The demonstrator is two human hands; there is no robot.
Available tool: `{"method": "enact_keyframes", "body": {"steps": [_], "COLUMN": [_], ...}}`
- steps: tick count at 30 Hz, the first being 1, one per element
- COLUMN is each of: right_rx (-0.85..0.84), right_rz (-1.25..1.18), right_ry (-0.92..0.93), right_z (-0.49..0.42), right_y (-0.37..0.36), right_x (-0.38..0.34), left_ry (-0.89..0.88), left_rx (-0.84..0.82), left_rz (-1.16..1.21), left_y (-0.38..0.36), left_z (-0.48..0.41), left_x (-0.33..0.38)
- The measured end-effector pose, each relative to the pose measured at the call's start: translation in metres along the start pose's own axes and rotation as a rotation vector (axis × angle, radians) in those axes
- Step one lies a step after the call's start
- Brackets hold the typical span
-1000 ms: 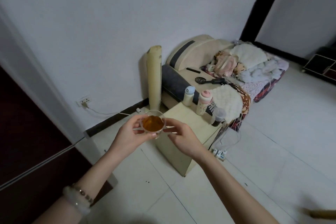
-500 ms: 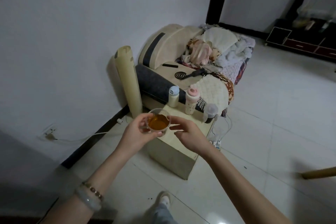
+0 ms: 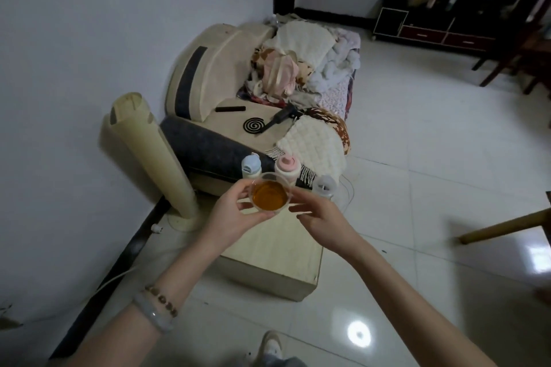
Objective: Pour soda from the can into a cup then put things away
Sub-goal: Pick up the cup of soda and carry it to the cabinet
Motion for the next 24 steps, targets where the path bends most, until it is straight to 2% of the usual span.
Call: {"method": "enact_keyframes", "body": {"steps": [12,17,24], "right_rx": [0.129,0.226,0.233], "right_rz": [-0.098,-0.17,-0.324], "right_ry": [-0.167,-0.243,-0.338], "right_z": [-0.073,-0.104,-0.155], "right_y": [-0.011,-0.039,-0.083], "right_x": [0.035,0.072,0.15], "left_ry": [0.034,0.056,0.148], "left_rx": [-0.178,-0.214,-0.244], "left_rz": [0.031,0.047,0.026], "left_y": [-0.01,-0.026,-0.06], "left_z": [-0.072,-0.079,-0.077], "left_x": [-0.087,-0.143,-0.246]}}
Point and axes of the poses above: each hand's wrist, its own z-axis away from the middle knuckle, its own y-axis out of the back of the hand, x = y × z, the point moved 5 cm from there along -z, towards the middle knuckle, and after that the axes turned 15 degrees about -y, right-handed, at the moved point
